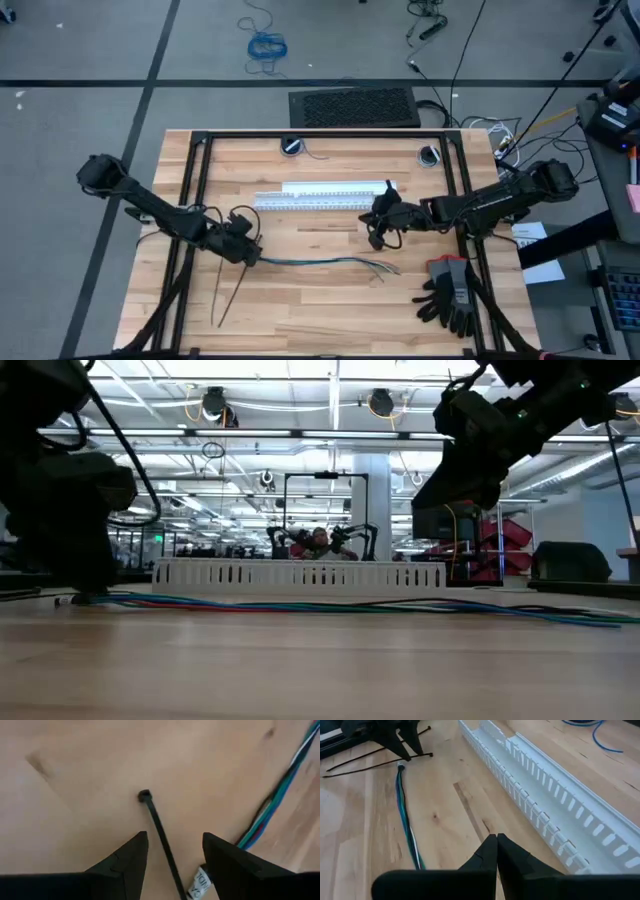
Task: Ziptie cables
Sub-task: Assemble the cable wires with the together using a zip tie
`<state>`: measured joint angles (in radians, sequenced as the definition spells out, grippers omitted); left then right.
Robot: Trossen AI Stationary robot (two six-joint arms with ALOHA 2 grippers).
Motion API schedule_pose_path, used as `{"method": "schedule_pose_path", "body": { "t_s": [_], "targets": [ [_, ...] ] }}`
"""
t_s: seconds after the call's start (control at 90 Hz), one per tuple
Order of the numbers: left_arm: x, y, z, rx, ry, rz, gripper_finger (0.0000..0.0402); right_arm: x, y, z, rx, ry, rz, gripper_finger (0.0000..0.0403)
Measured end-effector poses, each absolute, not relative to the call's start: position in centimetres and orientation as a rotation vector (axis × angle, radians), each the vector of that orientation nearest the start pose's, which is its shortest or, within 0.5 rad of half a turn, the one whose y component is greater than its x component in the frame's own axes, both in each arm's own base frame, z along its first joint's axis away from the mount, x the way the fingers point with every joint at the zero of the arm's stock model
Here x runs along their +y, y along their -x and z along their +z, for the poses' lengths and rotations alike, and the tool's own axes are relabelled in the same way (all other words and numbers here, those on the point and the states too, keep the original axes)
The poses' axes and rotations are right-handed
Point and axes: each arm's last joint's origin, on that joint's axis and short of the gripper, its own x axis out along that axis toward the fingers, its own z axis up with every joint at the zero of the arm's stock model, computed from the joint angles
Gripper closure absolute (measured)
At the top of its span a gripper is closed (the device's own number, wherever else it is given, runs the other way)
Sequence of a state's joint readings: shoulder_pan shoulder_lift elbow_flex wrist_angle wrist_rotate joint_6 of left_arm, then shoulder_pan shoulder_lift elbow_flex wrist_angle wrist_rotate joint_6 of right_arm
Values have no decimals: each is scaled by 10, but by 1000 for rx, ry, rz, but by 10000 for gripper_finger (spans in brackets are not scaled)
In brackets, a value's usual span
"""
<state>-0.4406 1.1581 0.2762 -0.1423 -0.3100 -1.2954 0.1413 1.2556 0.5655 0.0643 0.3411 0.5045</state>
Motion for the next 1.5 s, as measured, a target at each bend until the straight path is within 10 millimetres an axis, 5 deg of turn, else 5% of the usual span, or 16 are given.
{"method": "schedule_pose_path", "body": {
  "t_s": [0.167, 0.644, 0.8, 0.956, 1.122, 1.322, 1.5],
  "targets": [
    [-62, -153, 106, 821, 832, 493, 221, 25, -242, 191, 527, -343, -334, 403],
    [-58, -158, 97, 855, 790, 503, 388, 30, -242, 191, 520, -350, -311, 403],
    [-57, -162, 99, 796, 743, 476, 399, 29, -243, 192, 518, -319, -303, 403],
    [-58, -175, 117, 630, 631, 530, 400, 31, -243, 192, 536, -180, -260, 403],
    [-61, -198, 156, 344, 417, 535, 401, 44, -247, 187, 542, -24, -139, 403],
    [-65, -216, 200, 27, 359, 448, 401, 55, -268, 172, 478, 39, 30, 403],
    [-65, -215, 200, 52, 234, 443, 401, 55, -305, 161, 187, 142, 243, 403]
  ]
}}
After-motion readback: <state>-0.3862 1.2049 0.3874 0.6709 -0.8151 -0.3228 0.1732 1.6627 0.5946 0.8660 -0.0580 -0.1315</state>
